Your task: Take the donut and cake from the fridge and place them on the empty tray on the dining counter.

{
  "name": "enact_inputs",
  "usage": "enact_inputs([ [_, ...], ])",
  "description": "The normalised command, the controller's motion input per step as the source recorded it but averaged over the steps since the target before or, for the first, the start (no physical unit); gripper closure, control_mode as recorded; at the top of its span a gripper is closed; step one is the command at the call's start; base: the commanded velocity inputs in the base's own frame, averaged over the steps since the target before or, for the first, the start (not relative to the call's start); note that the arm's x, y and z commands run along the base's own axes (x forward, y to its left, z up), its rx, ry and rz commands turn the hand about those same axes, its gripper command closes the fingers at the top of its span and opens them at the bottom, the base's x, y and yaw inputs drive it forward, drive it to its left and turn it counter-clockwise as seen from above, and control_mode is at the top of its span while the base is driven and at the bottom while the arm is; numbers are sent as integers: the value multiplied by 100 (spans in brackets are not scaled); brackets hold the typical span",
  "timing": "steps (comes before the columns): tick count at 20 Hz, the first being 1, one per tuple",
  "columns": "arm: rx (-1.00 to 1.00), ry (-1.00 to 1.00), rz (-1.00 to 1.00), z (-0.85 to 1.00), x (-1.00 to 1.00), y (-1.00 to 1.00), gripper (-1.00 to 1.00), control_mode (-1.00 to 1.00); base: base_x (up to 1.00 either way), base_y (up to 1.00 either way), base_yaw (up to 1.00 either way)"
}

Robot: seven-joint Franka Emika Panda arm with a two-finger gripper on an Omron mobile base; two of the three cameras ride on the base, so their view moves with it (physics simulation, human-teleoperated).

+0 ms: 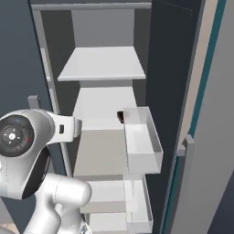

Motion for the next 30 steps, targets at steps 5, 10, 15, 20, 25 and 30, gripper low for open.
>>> enact_inputs([
  [5, 0, 0, 0, 0, 0, 0, -100, 100, 81, 0, 22],
  [10, 0, 0, 0, 0, 0, 0, -100, 100, 76, 0, 20],
  [15, 0, 0, 0, 0, 0, 0, -100, 100, 39, 0, 10],
  [20, 0, 0, 0, 0, 2, 0, -100, -100, 2, 0, 0],
  [25, 0, 3, -13, 0, 26, -3, -100, -100, 0, 0, 0],
  [30, 0, 7, -21, -3, 18, -8, -100, -100, 0, 0, 0],
])
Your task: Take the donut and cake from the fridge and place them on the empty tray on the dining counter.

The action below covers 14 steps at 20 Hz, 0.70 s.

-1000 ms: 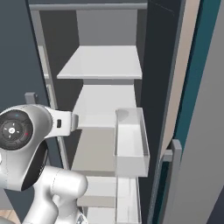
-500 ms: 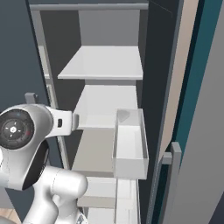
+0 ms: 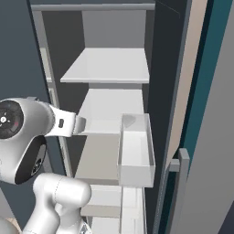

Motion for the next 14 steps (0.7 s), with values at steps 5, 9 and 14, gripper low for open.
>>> enact_inputs([
  [5, 0, 3, -15, -1, 2, -29, -100, -100, 0, 0, 0],
  [9, 0, 2, -7, -4, 21, -17, -100, -100, 0, 0, 0],
  [14, 0, 3, 0, 0, 14, -1, -100, -100, 0, 0, 0],
])
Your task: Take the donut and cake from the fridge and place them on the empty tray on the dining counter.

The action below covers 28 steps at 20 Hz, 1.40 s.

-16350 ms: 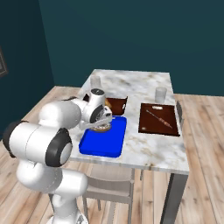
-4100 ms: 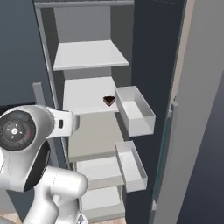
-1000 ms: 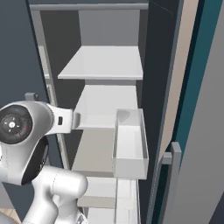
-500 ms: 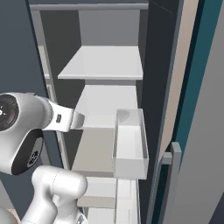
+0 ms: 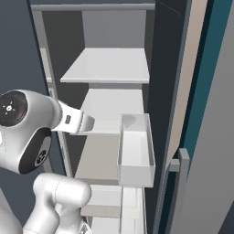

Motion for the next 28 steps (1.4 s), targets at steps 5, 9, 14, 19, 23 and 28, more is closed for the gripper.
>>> enact_inputs([
  [5, -12, 5, 6, -6, 1, 0, -100, -100, 0, 0, 0],
  [9, -17, 3, 8, -21, 10, 0, -100, -100, 0, 0, 0],
  [14, -9, 2, 8, -24, 26, 0, -100, -100, 0, 0, 0],
  [19, 0, 5, 1, -9, 33, 0, -100, -100, 0, 0, 0],
  [23, 0, 2, 0, -12, 28, 0, -100, -100, 0, 0, 0],
  [28, 0, 1, -2, -23, 27, 0, -100, -100, 0, 0, 0],
])
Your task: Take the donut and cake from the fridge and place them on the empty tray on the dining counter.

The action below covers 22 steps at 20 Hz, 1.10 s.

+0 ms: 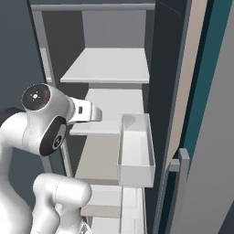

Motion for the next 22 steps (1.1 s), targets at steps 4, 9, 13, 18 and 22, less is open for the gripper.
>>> enact_inputs([
  [4, -1, 0, -3, -28, 24, -1, -100, -100, 0, 0, 0],
  [9, -1, 0, -6, -27, 21, -9, -100, -100, 0, 0, 0],
  [13, 0, 0, -8, -23, 19, -19, -100, -100, 0, 0, 0],
  [18, 0, 3, -8, -3, 19, -25, -100, -100, 0, 0, 0],
  [22, 0, 7, -5, 0, 21, -11, -100, -100, 0, 0, 0],
])
